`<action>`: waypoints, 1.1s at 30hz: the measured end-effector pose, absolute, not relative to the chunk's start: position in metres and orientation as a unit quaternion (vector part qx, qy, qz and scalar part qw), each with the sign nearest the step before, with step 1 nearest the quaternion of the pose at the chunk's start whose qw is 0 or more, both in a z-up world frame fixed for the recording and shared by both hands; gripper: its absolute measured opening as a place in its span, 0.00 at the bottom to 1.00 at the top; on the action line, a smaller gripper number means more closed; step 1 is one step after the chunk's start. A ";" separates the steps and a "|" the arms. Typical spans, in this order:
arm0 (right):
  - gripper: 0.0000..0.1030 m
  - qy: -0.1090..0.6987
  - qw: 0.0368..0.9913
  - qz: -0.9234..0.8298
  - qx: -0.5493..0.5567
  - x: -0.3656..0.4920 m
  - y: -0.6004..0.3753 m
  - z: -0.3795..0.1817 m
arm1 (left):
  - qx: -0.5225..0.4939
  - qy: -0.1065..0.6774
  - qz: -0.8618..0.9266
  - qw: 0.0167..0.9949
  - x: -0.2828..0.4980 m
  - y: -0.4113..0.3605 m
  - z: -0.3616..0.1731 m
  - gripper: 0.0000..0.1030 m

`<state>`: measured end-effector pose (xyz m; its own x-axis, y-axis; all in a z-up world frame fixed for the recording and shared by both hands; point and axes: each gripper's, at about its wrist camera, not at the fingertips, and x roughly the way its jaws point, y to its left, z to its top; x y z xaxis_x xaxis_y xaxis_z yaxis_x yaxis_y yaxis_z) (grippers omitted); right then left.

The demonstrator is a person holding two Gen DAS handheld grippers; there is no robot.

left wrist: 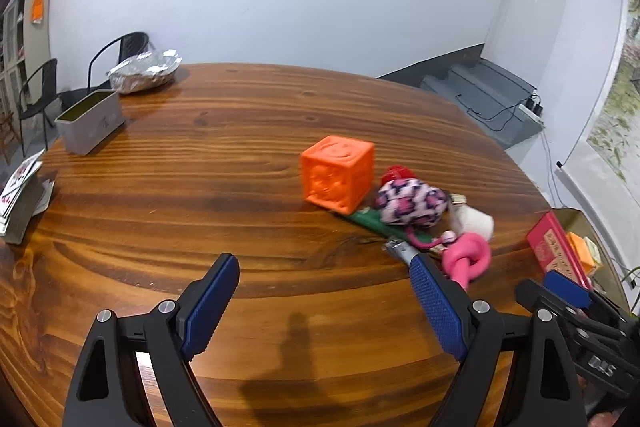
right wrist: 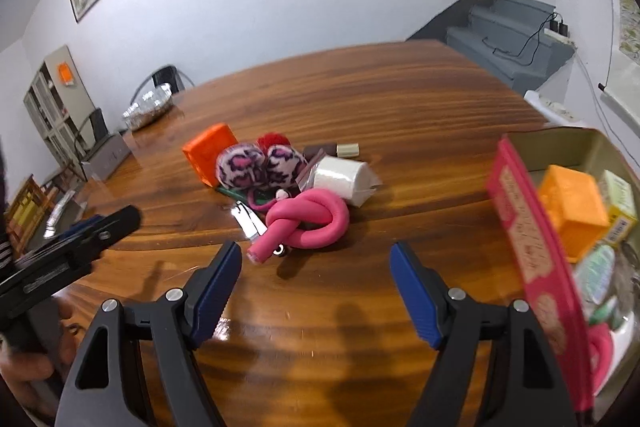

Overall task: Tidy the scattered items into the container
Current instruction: 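Return to the pile and grasp the pink knotted foam toy with the right gripper, then grasp the orange rubber cube with the left gripper while the right holds the pink toy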

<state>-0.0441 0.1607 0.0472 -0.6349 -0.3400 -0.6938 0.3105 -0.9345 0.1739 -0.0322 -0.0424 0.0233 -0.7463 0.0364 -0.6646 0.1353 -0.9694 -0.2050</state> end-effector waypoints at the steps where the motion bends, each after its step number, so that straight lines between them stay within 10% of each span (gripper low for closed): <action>1: 0.77 -0.019 0.180 -0.901 0.393 -0.049 0.158 0.044 | 0.357 0.122 -0.926 0.028 -0.032 -0.044 0.022 0.86; 33: 0.66 -0.011 0.187 -0.879 0.439 -0.063 0.175 0.017 | 0.349 0.113 -0.930 -0.011 -0.099 -0.047 0.017 0.86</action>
<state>-0.0631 0.1755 0.0168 -0.5439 -0.3380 -0.7681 0.3191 -0.9298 0.1832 -0.0989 -0.0470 0.0170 -0.7568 0.0982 -0.6463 0.0588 -0.9744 -0.2169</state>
